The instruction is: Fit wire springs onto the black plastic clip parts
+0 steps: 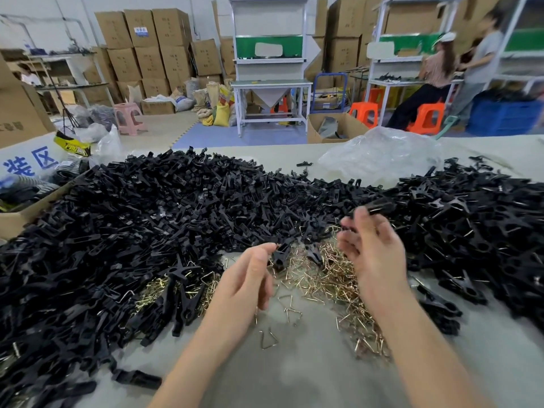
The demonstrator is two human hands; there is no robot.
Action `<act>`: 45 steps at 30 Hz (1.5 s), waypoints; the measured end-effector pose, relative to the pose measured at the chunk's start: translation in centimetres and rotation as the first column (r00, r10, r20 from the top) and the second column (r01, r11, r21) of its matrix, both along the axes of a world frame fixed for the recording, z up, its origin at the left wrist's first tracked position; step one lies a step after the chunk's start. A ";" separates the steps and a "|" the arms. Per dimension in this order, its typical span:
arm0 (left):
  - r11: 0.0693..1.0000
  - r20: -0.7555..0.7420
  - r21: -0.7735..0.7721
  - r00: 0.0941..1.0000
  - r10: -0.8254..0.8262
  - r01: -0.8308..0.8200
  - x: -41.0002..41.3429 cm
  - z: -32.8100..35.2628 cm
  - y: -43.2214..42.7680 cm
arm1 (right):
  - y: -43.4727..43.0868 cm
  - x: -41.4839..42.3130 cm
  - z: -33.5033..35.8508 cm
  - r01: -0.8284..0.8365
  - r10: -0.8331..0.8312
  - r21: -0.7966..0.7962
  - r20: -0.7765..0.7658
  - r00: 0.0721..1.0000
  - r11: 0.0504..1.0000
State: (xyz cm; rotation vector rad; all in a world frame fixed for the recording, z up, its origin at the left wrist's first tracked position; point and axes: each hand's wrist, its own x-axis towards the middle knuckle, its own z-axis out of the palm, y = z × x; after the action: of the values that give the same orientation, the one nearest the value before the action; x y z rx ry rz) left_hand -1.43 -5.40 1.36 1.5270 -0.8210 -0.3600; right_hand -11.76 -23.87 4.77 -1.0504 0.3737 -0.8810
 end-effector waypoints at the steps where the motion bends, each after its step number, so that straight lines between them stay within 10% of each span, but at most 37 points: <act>1: 0.996 0.088 0.036 0.993 0.083 -0.086 0.0 -0.2 0.0 | -2.2 -0.5 1.5 0.029 -0.048 0.162 0.116 0.992 0.986; 4: 0.915 0.407 0.144 0.866 0.291 -0.376 0.5 -0.7 -0.3 | -6.9 -1.7 5.0 0.012 -0.121 0.401 0.248 0.961 0.916; 8: 0.643 0.793 0.153 0.481 0.374 -0.751 1.6 -1.2 0.2 | -5.1 -0.8 3.7 -0.074 0.080 0.081 -0.073 0.994 0.994; 13: 0.388 0.762 0.438 0.564 0.317 -0.811 3.4 -1.8 1.6 | 3.1 2.4 -2.0 -0.165 -0.046 -0.448 -0.424 0.904 0.879; 19: 0.470 0.783 0.396 0.557 0.276 -0.789 5.1 -1.1 2.3 | 6.4 4.0 -5.3 -0.294 -0.109 -0.674 -0.487 0.866 0.678; 32: 0.742 0.434 -0.037 0.658 0.615 -0.669 5.4 0.3 2.1 | 5.7 3.2 -5.1 -0.310 0.003 -0.602 -0.456 0.890 0.736; 38: 0.951 0.348 0.004 0.892 0.288 -0.308 2.3 0.5 0.3 | 6.1 3.2 -4.5 -0.349 0.104 -0.616 -0.397 0.912 0.706; 45: 0.944 0.132 -0.024 0.935 0.331 -0.330 2.0 0.1 -0.5 | 5.2 3.0 -4.9 -0.274 0.003 -0.579 -0.425 0.905 0.768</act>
State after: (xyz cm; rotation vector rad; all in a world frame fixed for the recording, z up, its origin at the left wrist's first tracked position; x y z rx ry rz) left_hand 0.59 -5.91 1.48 1.6676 -0.6503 -0.0075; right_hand -8.72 -18.66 -0.14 -1.8845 0.3381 -0.6502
